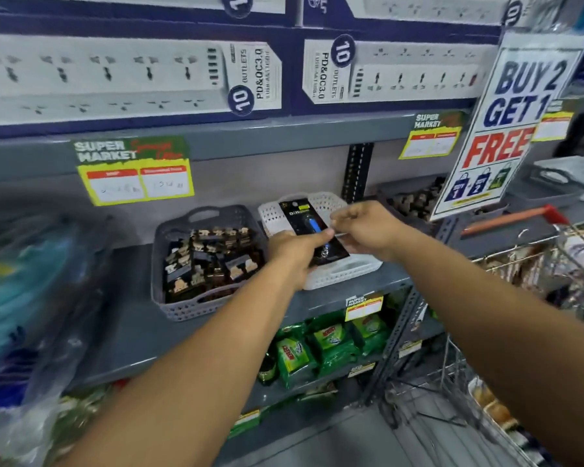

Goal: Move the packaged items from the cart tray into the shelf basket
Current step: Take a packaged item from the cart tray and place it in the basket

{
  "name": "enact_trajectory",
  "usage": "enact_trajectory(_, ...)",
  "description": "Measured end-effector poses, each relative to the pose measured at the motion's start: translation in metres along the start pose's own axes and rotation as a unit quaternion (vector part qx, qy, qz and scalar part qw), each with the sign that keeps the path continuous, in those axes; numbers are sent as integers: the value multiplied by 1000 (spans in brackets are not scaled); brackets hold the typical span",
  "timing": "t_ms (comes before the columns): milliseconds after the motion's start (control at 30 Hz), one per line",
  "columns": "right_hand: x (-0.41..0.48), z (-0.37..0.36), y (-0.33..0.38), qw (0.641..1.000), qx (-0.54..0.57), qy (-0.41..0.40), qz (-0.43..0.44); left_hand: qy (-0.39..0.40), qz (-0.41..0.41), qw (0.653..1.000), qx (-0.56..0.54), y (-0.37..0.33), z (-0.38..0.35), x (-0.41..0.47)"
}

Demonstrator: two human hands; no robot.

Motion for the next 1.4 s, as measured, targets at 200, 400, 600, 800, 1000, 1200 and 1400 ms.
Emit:
enact_trajectory(200,69,10,-54,995,53,-26,-79,-15,46,995,85,16,-13,62)
enact_trajectory(400,141,-1,-90,993,36,44,-107,-76,114,982,132,26,-7,116)
enact_trajectory(600,169,-12,-108,990,-36,77,-114,-111,137,976,129,34,-9,138)
enact_trajectory(800,177,-14,-130,977,-19,145,-153,-137,184,964,134,42,-29,148)
enact_trajectory(1000,180,-19,-138,971,-41,165,-171,-147,212,959,114,48,-35,150)
enact_trajectory(1200,179,-22,-138,959,-136,185,-165,-161,225,958,78,53,-34,151)
enact_trajectory(1400,178,-29,-132,952,-204,179,-141,-155,242,956,59,57,-31,152)
Point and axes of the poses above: each hand's wrist, its own x-axis towards the middle knuckle, its own z-axis out of the back of the hand, y = z × x, the point moved 3 cm from there along x, towards the middle knuckle, and after that the axes turned 1 degree about -z, right-handed, at the moved point
